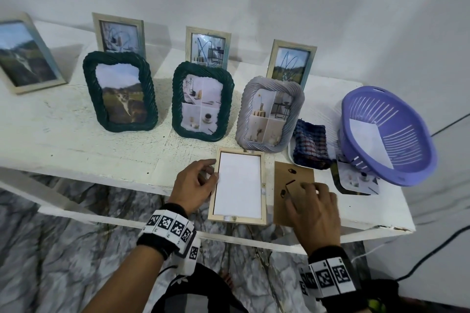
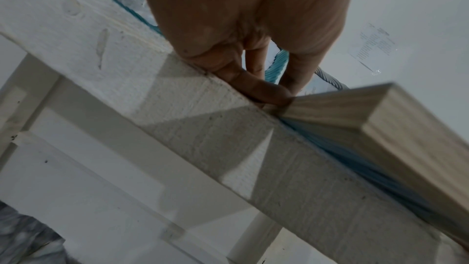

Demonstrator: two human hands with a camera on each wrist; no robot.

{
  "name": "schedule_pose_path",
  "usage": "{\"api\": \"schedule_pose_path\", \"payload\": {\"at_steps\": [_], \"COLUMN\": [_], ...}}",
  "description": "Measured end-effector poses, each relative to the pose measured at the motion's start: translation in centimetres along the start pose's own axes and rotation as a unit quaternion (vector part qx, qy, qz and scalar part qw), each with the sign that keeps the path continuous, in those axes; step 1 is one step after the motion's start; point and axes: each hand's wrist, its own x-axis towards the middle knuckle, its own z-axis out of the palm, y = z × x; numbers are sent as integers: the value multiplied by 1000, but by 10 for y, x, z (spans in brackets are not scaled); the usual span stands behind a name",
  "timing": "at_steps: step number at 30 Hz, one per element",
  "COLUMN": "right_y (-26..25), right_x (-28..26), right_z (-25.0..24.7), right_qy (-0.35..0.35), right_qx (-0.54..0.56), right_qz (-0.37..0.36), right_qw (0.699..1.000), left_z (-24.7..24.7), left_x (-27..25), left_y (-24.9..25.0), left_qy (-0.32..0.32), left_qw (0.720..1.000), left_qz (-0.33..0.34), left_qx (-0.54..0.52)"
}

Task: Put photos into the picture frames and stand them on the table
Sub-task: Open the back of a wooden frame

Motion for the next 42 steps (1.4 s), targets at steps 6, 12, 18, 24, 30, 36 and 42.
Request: {"api": "schedule_pose_path", "payload": {"at_steps": [6, 12, 18, 24, 30, 36, 42], "right_y": [-66, -81, -81, -87, -90, -83, -76], "right_x": [9, 31, 42, 46, 44, 42, 40], "right_z": [-8, 5, 14, 15, 7, 6, -12], "right_qy": [-47, -192, -204, -216, -205, -161, -90], "right_qx": [65, 19, -7, 25, 48, 78, 139], "right_qz": [-121, -128, -117, -105, -97, -94, -91], "right_qw": [989, 973, 972, 970, 973, 979, 982], "left_z": [0, -2, -2, -2, -2, -2, -1], "left_x": [-1, -2, -1, 0, 0, 0, -2], "left_y": [2, 4, 5, 5, 4, 4, 11], "left_qy": [-1, -4, -5, -6, -10, -14, 4], "left_qw": [1000, 1000, 1000, 1000, 1000, 1000, 998], "left_qz": [2, 2, 0, -5, -7, -14, 15], "left_qx": [0, 7, 14, 21, 17, 16, 53]}}
